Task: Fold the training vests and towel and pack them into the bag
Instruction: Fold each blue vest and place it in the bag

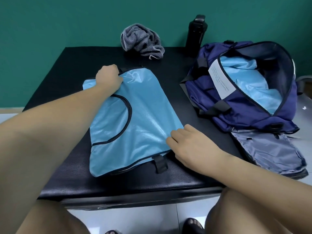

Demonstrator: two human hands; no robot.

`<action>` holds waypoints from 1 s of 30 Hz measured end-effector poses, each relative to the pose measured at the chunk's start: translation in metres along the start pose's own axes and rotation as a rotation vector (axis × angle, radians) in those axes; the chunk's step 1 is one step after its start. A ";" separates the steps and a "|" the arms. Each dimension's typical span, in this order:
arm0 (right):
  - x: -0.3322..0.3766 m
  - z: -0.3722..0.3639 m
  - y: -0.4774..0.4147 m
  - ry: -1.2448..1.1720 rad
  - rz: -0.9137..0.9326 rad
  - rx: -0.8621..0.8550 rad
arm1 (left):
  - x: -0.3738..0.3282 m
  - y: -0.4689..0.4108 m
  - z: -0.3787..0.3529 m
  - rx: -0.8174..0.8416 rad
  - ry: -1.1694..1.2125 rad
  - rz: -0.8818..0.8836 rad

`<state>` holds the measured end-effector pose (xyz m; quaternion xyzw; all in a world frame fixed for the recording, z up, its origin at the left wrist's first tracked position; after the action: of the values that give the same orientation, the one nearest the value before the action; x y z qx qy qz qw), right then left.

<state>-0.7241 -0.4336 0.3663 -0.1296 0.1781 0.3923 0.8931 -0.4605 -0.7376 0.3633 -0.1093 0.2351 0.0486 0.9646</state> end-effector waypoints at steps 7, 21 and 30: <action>0.047 0.021 0.013 -0.170 0.032 0.026 | -0.038 0.025 -0.018 0.071 0.054 -0.159; 0.055 0.033 0.048 -0.117 -0.081 0.090 | 0.006 0.223 0.089 0.133 0.268 -0.258; 0.061 0.031 0.055 -0.033 -0.068 0.053 | 0.025 0.357 0.098 0.420 0.120 -0.506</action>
<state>-0.7204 -0.3462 0.3638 -0.1053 0.1694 0.3590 0.9118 -0.4464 -0.3669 0.3694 0.0345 0.2618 -0.2485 0.9319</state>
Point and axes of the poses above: each hand's wrist, its own y-axis away from the middle knuckle, its own z-axis out of the back of the hand, x = y × z, the point moved 9 cm from there along -y, towards the middle knuckle, and after that the axes turned 12 degrees about y, right-handed, at the moved point
